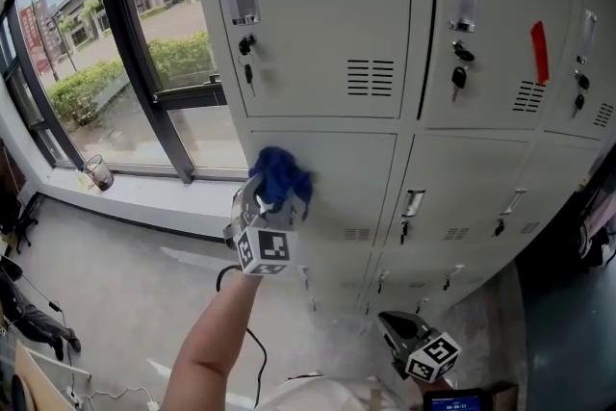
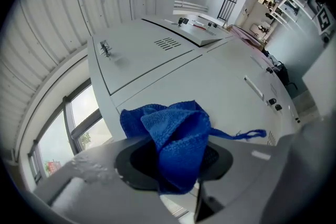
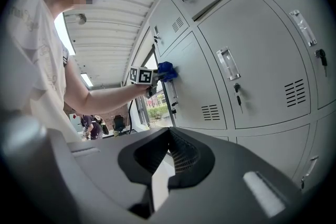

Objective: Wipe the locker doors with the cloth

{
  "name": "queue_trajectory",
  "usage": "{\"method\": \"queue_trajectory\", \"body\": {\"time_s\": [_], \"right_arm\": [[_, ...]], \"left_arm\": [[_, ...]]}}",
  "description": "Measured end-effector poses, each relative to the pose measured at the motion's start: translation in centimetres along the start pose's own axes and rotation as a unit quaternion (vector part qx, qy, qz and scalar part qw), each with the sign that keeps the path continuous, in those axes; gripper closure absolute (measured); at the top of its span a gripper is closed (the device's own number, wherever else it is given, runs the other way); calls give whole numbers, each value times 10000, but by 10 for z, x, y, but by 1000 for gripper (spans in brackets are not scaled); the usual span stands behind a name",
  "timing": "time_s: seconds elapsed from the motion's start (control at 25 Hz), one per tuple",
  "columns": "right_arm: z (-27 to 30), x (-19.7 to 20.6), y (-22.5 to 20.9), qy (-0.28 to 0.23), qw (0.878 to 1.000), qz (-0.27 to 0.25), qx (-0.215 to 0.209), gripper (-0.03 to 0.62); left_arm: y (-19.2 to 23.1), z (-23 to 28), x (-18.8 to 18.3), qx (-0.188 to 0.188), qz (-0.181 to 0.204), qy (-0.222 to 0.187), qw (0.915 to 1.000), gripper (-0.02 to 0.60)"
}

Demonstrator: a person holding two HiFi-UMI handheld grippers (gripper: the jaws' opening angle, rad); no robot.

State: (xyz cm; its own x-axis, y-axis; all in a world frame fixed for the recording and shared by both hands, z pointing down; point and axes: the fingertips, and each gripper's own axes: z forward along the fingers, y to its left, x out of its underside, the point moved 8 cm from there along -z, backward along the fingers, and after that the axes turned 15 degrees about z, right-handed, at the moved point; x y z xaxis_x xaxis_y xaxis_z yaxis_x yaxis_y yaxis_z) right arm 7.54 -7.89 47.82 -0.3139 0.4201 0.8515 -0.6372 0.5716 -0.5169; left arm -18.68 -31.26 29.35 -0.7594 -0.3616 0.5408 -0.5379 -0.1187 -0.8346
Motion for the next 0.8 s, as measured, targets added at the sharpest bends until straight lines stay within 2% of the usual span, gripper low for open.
{"method": "queue_trajectory", "body": {"time_s": [0.48, 0.64, 0.8], "right_arm": [[8, 0, 4, 41, 10000, -44, -77, 591], [4, 5, 8, 29, 10000, -7, -15, 591], [-3, 12, 17, 72, 9997, 103, 191, 591]], "left_arm": [[18, -14, 43, -63, -141, 476, 9987, 420], [12, -23, 50, 83, 170, 656, 9977, 420], [-1, -21, 51, 430, 542, 676, 9953, 420]]}}
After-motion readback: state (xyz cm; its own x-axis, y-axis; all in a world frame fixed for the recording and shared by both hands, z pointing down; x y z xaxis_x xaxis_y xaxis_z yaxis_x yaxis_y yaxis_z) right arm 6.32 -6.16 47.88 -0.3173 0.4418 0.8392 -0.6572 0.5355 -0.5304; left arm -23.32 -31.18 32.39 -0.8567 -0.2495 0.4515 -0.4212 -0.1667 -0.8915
